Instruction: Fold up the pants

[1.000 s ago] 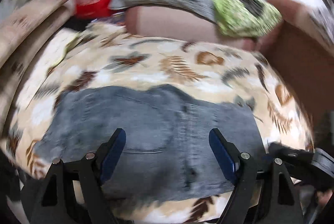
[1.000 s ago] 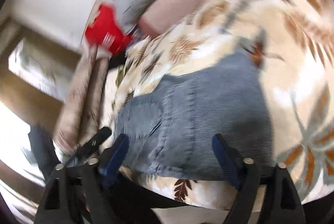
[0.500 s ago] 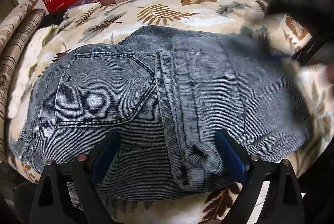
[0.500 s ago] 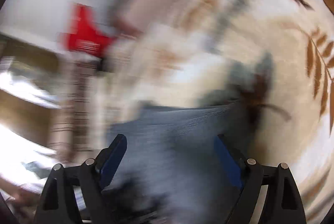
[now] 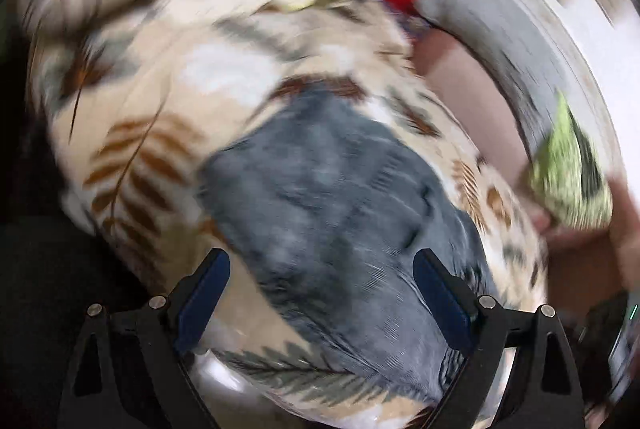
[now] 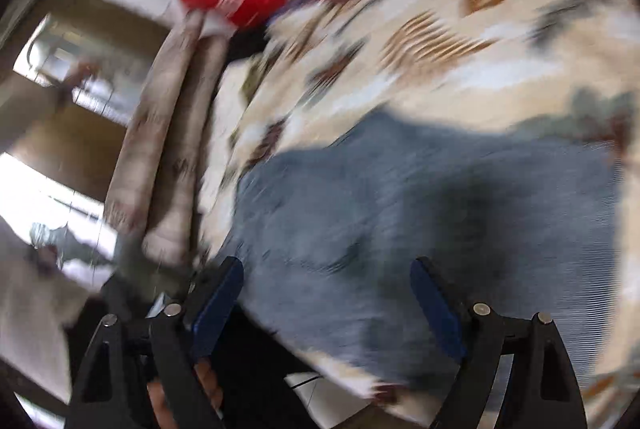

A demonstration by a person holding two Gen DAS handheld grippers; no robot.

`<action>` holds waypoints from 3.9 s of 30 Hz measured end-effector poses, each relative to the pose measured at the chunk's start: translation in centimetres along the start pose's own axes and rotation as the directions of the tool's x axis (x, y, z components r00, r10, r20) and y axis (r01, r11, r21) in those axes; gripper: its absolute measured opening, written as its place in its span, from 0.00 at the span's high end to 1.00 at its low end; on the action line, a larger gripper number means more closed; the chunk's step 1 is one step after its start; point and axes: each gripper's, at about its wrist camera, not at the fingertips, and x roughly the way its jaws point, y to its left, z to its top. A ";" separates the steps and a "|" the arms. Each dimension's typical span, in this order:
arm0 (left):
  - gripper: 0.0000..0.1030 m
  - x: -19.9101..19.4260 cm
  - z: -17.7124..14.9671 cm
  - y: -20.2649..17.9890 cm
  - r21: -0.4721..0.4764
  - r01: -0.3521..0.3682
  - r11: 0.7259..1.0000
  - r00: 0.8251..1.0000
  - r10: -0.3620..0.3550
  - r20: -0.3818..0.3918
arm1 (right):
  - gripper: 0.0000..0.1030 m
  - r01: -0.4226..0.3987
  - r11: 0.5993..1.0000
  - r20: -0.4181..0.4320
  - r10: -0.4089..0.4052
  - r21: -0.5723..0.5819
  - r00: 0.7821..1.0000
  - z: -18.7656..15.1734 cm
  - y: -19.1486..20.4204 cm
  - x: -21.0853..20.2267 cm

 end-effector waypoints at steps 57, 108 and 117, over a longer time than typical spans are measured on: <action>0.19 2.7 -5.7 -16.7 0.647 -0.027 0.762 1.000 0.029 0.007 | 0.11 -0.005 0.912 0.171 -0.072 0.410 0.983 -9.3 -15.1 -10.2; 0.15 7.7 -9.7 -17.0 0.759 -0.064 0.648 0.991 0.130 -0.027 | 0.53 0.235 0.960 0.087 -0.250 0.152 0.964 -6.4 -6.9 -6.2; 0.15 7.6 -9.6 -16.9 0.756 -0.049 0.653 0.992 0.120 -0.039 | 0.36 0.258 0.945 0.078 -0.278 0.202 0.957 2.6 -9.8 -2.1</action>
